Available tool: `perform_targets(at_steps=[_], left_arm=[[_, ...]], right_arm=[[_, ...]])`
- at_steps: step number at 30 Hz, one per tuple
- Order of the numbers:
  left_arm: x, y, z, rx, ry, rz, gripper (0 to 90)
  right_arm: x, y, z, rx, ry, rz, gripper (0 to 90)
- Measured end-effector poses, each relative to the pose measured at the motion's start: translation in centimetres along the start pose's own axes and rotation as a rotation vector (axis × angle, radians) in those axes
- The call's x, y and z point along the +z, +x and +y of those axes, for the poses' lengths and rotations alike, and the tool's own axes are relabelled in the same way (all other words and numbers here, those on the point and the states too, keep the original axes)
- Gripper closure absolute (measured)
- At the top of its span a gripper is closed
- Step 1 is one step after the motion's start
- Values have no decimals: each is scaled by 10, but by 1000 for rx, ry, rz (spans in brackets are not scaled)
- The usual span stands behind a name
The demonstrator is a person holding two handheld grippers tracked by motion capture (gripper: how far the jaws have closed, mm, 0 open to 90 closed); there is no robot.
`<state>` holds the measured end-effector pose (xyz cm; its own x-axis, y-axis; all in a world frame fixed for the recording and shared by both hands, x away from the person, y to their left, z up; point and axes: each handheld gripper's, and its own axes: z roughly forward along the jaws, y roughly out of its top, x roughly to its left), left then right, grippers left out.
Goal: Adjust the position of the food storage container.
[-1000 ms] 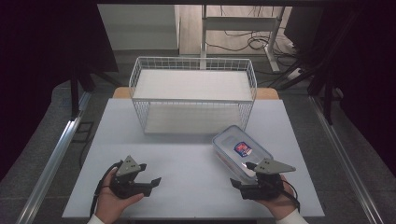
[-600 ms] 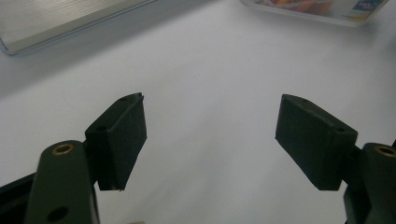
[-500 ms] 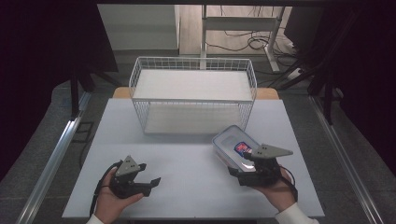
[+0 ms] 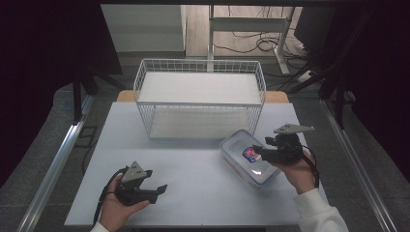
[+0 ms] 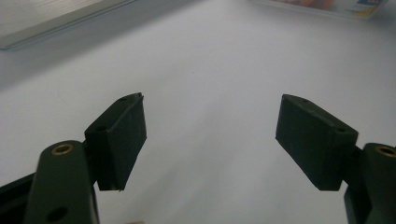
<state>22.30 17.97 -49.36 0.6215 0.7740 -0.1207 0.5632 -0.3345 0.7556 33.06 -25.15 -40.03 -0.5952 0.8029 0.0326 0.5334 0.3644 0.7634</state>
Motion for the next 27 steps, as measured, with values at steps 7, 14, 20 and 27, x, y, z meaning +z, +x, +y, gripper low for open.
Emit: perform_targets(at_steps=[7,14,20,27], left_arm=[[2,-1,0,10,9,-2,242],[2,1,-1,4,12,-1,243],[2,0,-1,5,10,-1,243],[1,1,-2,-2,9,-3,244]], right_arm=[[29,-30,15,11,54,-71,475],[62,-58,14,11,132,-132,766],[83,-62,11,-57,201,-114,886],[94,-58,7,-121,256,-77,888]])
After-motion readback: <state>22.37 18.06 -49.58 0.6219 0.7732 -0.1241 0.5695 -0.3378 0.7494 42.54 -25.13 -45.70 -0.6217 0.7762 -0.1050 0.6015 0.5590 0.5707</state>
